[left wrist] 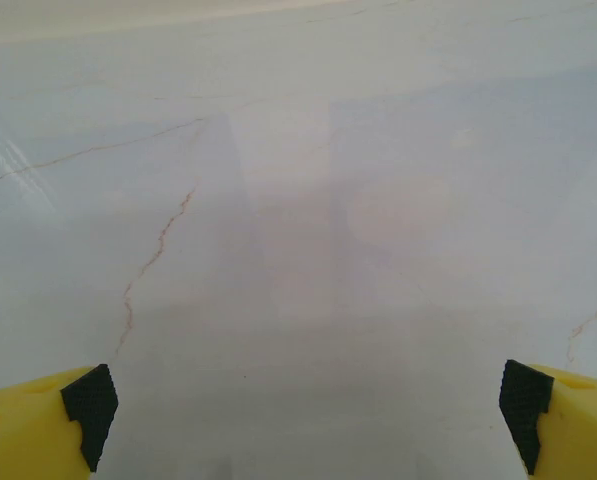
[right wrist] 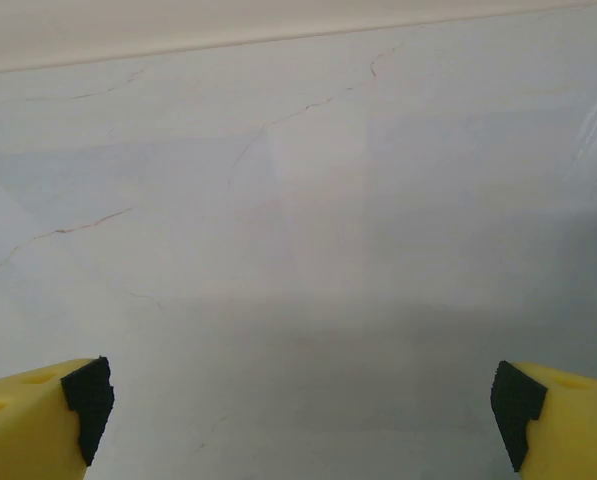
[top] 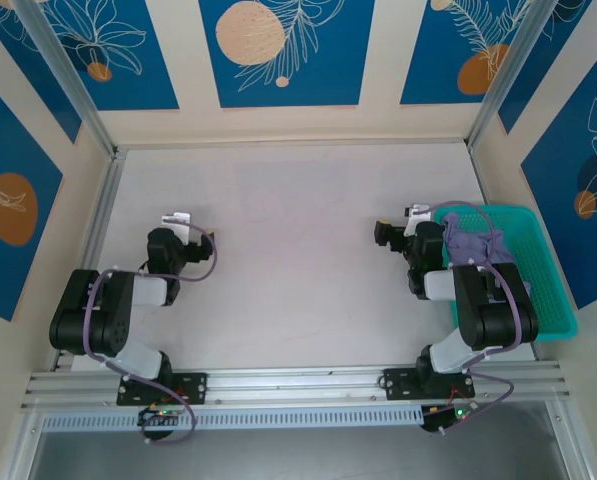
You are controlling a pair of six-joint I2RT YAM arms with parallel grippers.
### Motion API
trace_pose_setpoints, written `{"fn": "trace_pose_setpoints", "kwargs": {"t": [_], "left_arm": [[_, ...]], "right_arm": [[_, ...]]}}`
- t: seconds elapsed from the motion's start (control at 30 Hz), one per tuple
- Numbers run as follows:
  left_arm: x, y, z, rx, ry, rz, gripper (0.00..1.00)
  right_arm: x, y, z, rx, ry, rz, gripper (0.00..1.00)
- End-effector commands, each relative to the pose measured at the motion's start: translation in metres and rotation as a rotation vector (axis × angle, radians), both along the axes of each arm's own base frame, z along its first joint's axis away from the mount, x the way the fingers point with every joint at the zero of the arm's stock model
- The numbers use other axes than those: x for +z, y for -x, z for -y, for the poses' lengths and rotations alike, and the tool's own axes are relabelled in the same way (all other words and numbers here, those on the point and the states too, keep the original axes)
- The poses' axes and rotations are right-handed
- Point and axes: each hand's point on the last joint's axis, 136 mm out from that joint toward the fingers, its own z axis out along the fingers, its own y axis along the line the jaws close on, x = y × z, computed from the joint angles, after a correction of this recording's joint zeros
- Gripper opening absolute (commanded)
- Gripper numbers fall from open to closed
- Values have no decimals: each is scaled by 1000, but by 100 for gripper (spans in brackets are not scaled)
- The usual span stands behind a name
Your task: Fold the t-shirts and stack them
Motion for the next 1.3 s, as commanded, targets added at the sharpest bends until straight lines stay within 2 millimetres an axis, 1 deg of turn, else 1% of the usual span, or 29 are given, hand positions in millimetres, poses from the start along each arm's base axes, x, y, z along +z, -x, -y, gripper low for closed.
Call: {"fn": "trace_pose_setpoints", "kwargs": {"t": [0.0,0.87,0.97,1.0,1.03,1.07,1.1,1.13,1.17,1.2,1.23,1.27], "left_arm": [[10,-5,0,-5,-7,35,100],[10,-4,0,-5,-4,37,100],[18,-8,5,-36,-2,25,100],[25,-9,8,-55,-6,4,100],[34,-9,12,-84,-9,-18,100],[43,-7,16,-107,-9,-30,100],[57,-4,20,-132,-11,-14,100],[73,0,22,-143,-3,20,100],[90,5,25,-152,13,65,100],[110,10,30,-169,39,121,100],[130,14,38,-191,67,170,100],[145,18,46,-220,92,204,100]], "right_arm": [[10,-2,11,-50,8,41,99],[10,-2,9,-49,16,40,99],[15,0,8,-70,48,43,99],[18,2,2,-37,60,68,99],[24,4,0,-38,73,98,99],[38,5,0,-79,103,140,99],[54,9,6,-172,169,138,99],[73,12,0,-173,223,147,99],[93,16,-12,-120,232,182,99],[113,23,-23,-74,197,208,99],[133,30,-24,-75,118,219,99],[144,37,-19,-108,43,192,99]]}}
